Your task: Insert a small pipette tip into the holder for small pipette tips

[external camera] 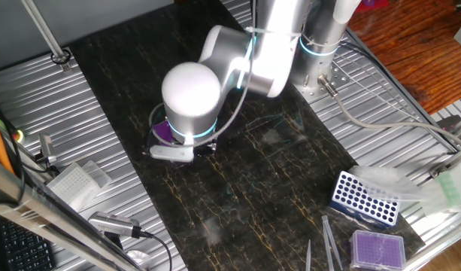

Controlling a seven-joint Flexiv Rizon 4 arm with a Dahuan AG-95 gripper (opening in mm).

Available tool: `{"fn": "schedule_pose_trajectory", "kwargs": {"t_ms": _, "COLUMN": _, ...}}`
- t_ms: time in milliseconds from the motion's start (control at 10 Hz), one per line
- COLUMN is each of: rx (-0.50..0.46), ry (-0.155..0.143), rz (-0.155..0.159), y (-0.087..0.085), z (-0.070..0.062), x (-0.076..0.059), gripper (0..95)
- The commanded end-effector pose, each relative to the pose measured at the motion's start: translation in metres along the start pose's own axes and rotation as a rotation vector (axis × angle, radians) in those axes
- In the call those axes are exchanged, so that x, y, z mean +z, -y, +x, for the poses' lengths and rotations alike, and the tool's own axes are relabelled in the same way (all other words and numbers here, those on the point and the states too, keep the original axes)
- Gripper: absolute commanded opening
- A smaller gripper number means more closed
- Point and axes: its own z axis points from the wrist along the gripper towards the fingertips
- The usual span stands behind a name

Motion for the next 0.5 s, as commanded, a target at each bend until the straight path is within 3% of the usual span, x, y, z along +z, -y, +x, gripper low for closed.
{"fn": "schedule_pose_trajectory", "kwargs": {"t_ms": 100, "rx": -0.093, "ry": -0.006, "rz": 0.014, "y": 0.0005, "z": 0.0007, "x": 0.0000, "gripper": 0.0}}
{"fn": "schedule_pose_trajectory", "kwargs": {"t_ms": 500, "rx": -0.129, "ry": 0.021, "rz": 0.051, "y": 0.0005, "z": 0.0007, "x": 0.0000, "gripper": 0.0}}
